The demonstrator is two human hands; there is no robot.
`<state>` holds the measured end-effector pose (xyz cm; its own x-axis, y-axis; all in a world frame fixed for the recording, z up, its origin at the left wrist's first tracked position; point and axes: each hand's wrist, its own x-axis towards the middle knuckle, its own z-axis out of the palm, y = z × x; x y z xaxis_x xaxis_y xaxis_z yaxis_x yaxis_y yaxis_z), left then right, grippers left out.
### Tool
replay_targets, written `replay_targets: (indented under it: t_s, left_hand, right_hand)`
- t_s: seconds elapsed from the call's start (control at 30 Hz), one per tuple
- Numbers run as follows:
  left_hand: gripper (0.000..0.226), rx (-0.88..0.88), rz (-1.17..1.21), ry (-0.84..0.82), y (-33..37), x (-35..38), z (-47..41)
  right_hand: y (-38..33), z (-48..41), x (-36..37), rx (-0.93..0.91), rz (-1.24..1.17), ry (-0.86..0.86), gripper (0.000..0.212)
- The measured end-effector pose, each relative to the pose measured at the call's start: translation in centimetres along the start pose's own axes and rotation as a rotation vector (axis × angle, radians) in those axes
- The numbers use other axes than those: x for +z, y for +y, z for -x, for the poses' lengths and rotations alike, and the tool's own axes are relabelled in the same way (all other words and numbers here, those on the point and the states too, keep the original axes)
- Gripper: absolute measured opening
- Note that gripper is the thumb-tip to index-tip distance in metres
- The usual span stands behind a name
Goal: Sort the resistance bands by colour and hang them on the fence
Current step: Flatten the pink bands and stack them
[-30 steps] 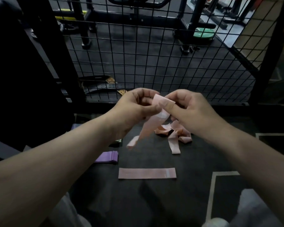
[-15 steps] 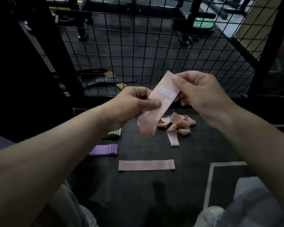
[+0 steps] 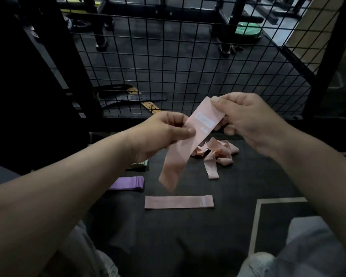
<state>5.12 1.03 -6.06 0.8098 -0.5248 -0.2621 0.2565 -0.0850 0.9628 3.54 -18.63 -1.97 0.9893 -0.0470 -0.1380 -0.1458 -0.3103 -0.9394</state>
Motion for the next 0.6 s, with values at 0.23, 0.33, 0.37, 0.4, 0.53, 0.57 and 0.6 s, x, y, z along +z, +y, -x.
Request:
replay_targets:
  t_s: [0.23,0.33,0.37,0.4,0.53,0.57,0.6]
  left_hand:
    - [0.006,-0.007,-0.034,-0.054,0.1,-0.2,0.0]
    - [0.005,-0.025,-0.057,-0.052,-0.2,-0.5,0.0]
    - [0.005,-0.035,-0.074,-0.058,-0.4,-0.8,0.0]
    - [0.006,-0.052,-0.097,-0.069,-0.6,-1.1,0.1]
    - [0.01,-0.171,-0.27,-0.13,-1.8,-2.8,0.8]
    - [0.008,-0.209,-0.307,-0.134,-2.0,-3.1,1.0]
    - [0.007,-0.249,-0.345,-0.135,-2.2,-3.4,1.3]
  right_hand:
    - [0.2,0.0,-0.2,-0.026,0.04,0.074,0.017]
    - [0.0,-0.1,-1.1,-0.065,0.031,0.144,0.015]
    - [0.0,-0.2,-1.6,-0.083,0.027,0.165,0.014]
    - [0.1,-0.2,-2.1,-0.098,0.025,0.19,0.012]
    - [1.8,-0.4,-4.6,-0.039,0.053,0.315,0.009]
    - [2.2,-0.4,-5.1,-0.005,0.038,0.332,0.01]
    - [2.6,-0.3,-5.4,0.034,0.015,0.338,0.01]
